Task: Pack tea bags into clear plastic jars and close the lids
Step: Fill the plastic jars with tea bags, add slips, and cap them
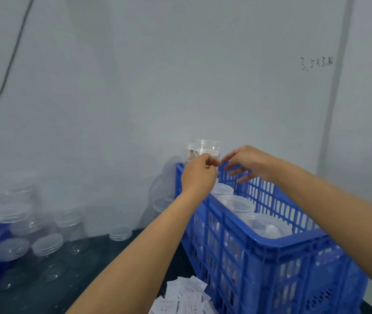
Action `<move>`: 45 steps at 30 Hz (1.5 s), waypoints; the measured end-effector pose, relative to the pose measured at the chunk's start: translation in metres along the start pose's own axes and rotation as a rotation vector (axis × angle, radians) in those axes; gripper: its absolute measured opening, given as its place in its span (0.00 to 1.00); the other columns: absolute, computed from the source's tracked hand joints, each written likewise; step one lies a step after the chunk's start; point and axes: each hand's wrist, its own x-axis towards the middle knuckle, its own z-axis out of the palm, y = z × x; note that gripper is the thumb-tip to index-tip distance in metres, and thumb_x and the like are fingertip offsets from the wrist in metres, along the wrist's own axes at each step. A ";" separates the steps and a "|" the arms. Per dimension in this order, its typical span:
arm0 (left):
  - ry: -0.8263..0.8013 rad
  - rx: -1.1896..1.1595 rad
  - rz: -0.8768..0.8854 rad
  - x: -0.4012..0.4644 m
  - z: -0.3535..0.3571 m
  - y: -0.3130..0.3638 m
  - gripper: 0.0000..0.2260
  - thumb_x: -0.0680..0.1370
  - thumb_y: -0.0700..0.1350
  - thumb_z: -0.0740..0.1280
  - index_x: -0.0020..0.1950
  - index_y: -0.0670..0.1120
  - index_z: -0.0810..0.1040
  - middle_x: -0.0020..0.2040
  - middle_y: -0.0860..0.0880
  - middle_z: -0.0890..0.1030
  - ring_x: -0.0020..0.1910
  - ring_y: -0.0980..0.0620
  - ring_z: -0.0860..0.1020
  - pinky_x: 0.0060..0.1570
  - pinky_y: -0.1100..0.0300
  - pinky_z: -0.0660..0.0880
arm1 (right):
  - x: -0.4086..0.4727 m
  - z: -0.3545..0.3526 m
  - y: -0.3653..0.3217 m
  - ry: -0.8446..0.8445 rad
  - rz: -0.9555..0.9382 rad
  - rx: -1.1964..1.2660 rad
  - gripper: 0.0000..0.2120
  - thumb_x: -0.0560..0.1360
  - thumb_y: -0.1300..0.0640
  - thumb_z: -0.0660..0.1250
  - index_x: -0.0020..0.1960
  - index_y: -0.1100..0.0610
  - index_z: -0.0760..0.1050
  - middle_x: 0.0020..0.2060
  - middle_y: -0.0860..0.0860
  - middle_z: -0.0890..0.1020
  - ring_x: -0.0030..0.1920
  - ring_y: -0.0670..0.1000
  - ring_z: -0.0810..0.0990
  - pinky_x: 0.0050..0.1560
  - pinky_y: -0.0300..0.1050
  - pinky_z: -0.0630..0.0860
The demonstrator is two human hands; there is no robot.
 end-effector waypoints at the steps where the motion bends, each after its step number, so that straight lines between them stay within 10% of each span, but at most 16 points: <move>1: 0.034 -0.041 -0.011 -0.004 -0.012 -0.005 0.16 0.73 0.34 0.58 0.42 0.54 0.78 0.44 0.58 0.80 0.43 0.59 0.78 0.42 0.62 0.74 | -0.005 0.010 -0.009 0.022 -0.032 0.022 0.11 0.79 0.67 0.57 0.55 0.58 0.77 0.50 0.56 0.81 0.45 0.52 0.80 0.50 0.52 0.79; 17: 0.258 0.079 -0.517 -0.075 -0.157 -0.246 0.11 0.77 0.34 0.60 0.50 0.49 0.75 0.55 0.49 0.80 0.52 0.51 0.76 0.52 0.58 0.70 | 0.011 0.250 0.028 -0.215 0.274 0.290 0.14 0.79 0.64 0.57 0.63 0.64 0.71 0.51 0.57 0.75 0.49 0.56 0.77 0.41 0.48 0.76; 25: 0.255 -0.034 -0.544 -0.099 -0.159 -0.306 0.12 0.76 0.32 0.61 0.54 0.47 0.70 0.54 0.47 0.78 0.45 0.55 0.74 0.38 0.65 0.68 | 0.070 0.306 0.084 0.087 0.295 0.282 0.18 0.76 0.67 0.56 0.64 0.60 0.71 0.53 0.56 0.74 0.56 0.58 0.75 0.58 0.57 0.76; 33: 0.089 0.062 -0.552 -0.111 -0.124 -0.335 0.31 0.73 0.36 0.70 0.72 0.44 0.59 0.65 0.45 0.70 0.64 0.49 0.70 0.65 0.56 0.67 | 0.118 0.300 0.100 0.262 0.188 0.013 0.26 0.75 0.66 0.59 0.71 0.55 0.60 0.66 0.60 0.62 0.55 0.62 0.72 0.51 0.52 0.74; 45: 0.078 0.086 -0.358 -0.108 -0.118 -0.348 0.47 0.65 0.45 0.78 0.75 0.52 0.52 0.64 0.53 0.70 0.63 0.54 0.72 0.64 0.54 0.70 | 0.165 0.327 0.111 0.402 0.149 -0.006 0.50 0.65 0.52 0.79 0.75 0.54 0.49 0.73 0.60 0.55 0.70 0.64 0.63 0.65 0.61 0.66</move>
